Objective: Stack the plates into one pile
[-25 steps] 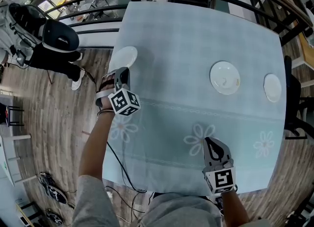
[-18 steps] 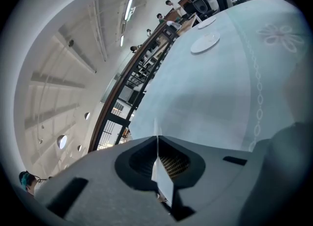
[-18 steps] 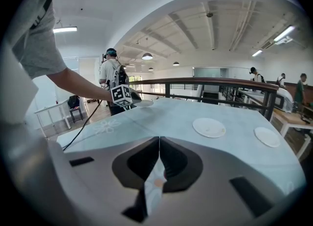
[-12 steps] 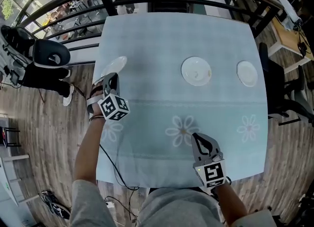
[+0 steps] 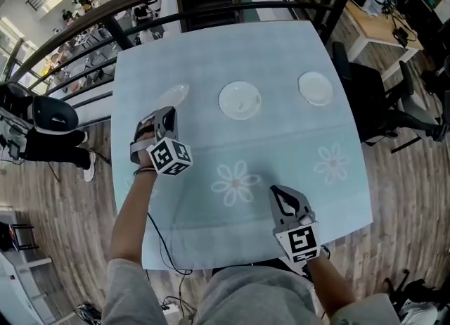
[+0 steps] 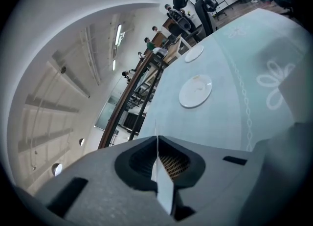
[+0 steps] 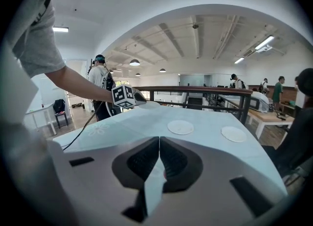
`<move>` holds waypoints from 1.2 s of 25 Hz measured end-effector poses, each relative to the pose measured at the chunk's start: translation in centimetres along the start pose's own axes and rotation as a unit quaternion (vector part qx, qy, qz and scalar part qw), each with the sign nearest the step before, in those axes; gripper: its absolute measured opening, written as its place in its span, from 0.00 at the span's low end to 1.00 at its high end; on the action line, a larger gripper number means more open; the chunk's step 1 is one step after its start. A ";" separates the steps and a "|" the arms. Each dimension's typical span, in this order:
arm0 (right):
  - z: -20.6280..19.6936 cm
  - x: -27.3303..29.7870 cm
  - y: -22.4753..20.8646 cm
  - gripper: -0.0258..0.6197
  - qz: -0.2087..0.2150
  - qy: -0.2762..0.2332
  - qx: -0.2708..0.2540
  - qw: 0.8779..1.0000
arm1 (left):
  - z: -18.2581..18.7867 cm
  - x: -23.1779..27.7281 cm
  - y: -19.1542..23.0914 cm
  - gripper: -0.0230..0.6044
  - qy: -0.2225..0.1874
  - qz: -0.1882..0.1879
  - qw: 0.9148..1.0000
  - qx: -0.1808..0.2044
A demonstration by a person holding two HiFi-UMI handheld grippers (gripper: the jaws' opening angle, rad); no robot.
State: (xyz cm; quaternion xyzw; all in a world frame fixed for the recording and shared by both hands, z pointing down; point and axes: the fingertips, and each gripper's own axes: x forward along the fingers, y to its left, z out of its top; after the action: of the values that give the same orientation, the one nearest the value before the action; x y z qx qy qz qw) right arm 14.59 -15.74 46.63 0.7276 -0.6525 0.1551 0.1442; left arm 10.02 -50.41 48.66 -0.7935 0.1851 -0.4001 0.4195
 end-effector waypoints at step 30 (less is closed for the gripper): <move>-6.4 -6.5 -5.1 0.08 -0.135 0.051 0.070 0.987 | 17.1 7.4 -14.4 0.08 -0.110 -0.110 0.979 0.131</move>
State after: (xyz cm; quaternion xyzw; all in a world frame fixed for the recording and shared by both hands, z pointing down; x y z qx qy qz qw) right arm 18.82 -6.67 49.71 0.8083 -0.5278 0.2163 0.1456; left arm 27.48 -37.83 58.34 -0.7864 -0.0041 -0.3751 0.4908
